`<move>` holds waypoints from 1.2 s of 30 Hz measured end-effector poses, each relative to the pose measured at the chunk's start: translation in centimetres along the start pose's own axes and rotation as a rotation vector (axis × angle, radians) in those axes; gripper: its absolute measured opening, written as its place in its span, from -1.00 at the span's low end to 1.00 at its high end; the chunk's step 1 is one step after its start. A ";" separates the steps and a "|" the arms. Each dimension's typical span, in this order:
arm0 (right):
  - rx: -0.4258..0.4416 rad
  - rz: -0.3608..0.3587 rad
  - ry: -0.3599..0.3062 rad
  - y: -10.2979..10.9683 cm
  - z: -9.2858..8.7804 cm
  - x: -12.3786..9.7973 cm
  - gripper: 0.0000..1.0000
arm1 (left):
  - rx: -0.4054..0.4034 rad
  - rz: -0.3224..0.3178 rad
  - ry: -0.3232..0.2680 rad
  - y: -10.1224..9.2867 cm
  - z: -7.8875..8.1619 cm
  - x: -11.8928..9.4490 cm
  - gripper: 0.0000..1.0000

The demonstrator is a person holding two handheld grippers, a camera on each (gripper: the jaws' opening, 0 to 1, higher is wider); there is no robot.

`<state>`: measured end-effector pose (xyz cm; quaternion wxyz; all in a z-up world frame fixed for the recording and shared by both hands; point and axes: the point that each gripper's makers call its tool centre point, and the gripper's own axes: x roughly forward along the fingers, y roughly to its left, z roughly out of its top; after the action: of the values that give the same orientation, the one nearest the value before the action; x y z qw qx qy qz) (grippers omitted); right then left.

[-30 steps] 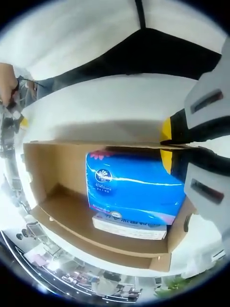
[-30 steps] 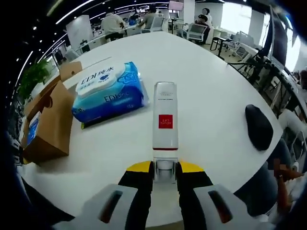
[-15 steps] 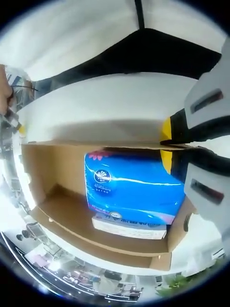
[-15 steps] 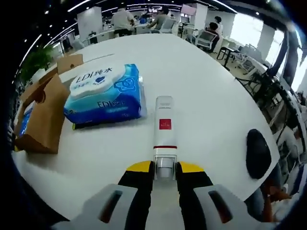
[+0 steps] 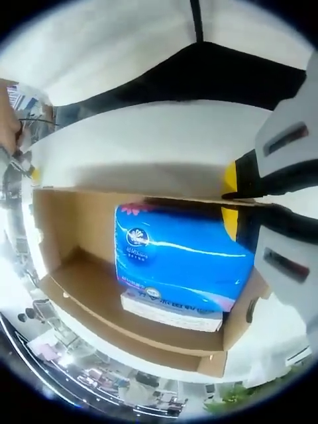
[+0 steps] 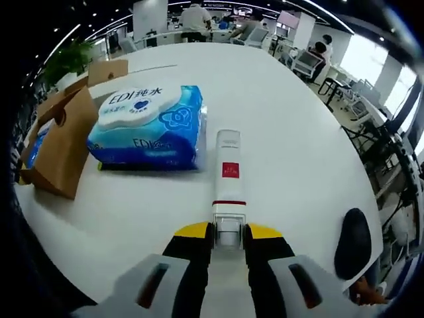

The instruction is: Operate the shoe box by opening the lid, removing the specified soft item, and placing it in the target area until the item is outside and the box remains undamaged.

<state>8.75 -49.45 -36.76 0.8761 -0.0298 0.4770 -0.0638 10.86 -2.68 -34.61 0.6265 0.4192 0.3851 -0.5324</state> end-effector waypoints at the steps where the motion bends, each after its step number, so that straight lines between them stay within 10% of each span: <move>1: -0.001 0.003 0.000 0.0 0.1 0.0 -0.63 | 0.009 0.001 0.006 0.0 0.0 0.0 -0.93; 36: 0.017 0.095 0.005 0.1 3.4 2.8 -0.62 | 0.043 0.012 0.067 0.1 -0.4 0.1 -0.94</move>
<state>13.12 -49.80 -37.21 0.8772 0.0005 0.4794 -0.0262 10.97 -2.36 -34.82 0.6074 0.4522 0.3919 -0.5224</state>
